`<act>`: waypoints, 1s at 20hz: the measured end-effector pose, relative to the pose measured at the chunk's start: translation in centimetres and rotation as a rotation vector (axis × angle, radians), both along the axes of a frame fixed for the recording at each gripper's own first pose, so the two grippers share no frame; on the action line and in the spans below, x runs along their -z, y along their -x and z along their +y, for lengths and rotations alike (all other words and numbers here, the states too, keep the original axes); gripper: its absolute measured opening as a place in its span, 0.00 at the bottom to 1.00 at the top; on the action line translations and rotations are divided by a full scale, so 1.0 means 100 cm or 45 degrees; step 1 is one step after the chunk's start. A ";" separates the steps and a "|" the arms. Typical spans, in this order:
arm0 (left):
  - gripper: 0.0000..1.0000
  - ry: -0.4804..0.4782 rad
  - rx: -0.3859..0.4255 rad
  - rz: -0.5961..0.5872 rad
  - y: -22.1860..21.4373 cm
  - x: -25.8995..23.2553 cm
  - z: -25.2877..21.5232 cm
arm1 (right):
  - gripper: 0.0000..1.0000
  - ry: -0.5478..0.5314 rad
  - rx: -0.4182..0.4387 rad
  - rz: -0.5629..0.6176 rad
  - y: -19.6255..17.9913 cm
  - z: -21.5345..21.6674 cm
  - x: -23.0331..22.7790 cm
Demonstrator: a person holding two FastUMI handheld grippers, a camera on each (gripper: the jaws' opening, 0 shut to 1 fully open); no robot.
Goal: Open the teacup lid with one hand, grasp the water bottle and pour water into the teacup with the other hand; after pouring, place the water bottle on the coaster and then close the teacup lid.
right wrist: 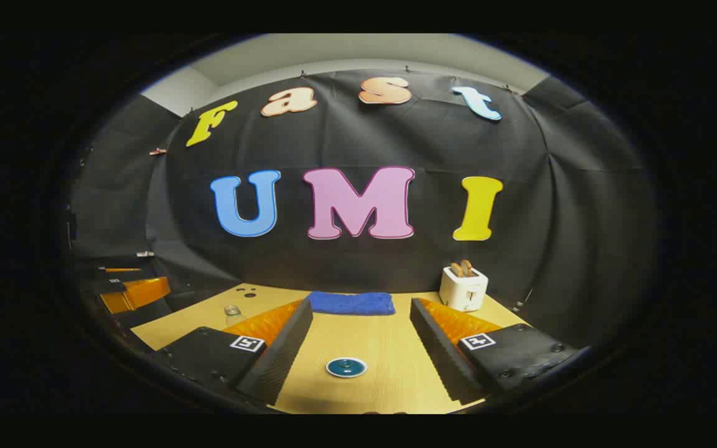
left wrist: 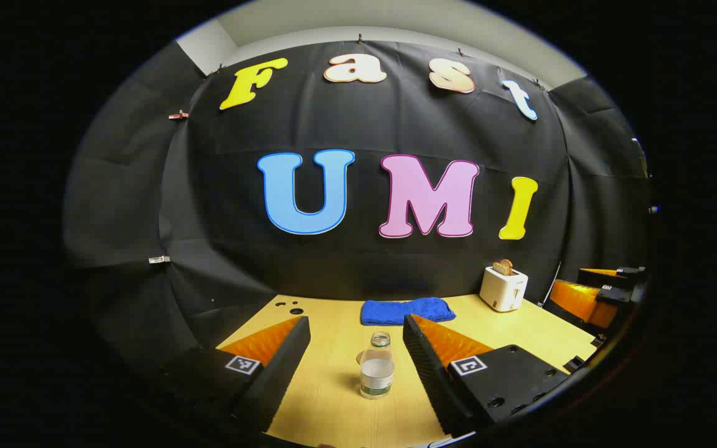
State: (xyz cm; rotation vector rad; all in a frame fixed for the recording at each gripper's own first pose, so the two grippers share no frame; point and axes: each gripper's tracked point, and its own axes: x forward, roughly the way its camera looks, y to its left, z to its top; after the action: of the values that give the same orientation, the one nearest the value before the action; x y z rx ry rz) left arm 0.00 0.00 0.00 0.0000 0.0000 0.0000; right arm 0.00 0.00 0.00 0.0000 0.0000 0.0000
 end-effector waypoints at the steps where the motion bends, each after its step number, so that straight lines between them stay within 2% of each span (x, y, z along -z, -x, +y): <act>1: 0.96 0.010 0.030 -0.009 -0.002 -0.001 -0.003 | 0.98 -0.014 -0.013 0.000 -0.005 0.004 0.004; 2: 0.96 0.018 0.055 -0.012 -0.003 -0.002 -0.006 | 0.94 -0.028 -0.031 0.011 -0.010 0.008 0.009; 3: 0.95 0.016 0.067 0.010 -0.007 0.004 -0.006 | 0.98 -0.033 -0.046 0.030 -0.014 0.013 0.014; 4: 0.95 0.009 0.070 0.019 -0.007 0.007 -0.005 | 0.98 -0.033 -0.053 0.035 -0.016 0.015 0.016; 5: 0.92 0.002 0.068 0.025 -0.008 0.009 -0.004 | 0.98 -0.035 -0.060 0.032 -0.016 0.017 0.016; 6: 0.95 0.001 0.069 0.034 -0.009 0.012 -0.003 | 0.98 -0.034 -0.069 0.029 -0.017 0.018 0.016; 14: 0.95 0.054 0.069 0.096 -0.016 0.030 -0.005 | 0.98 0.000 -0.142 0.069 -0.032 0.027 0.037; 20: 0.95 0.000 0.068 0.150 -0.021 0.046 -0.001 | 0.98 -0.005 -0.126 0.129 -0.059 0.022 0.073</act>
State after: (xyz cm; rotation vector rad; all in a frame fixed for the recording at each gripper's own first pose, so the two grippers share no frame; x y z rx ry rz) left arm 2.11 -0.10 -4.59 -0.0003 0.1178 -0.0532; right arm 5.92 2.16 -7.33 0.0036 0.1015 0.0986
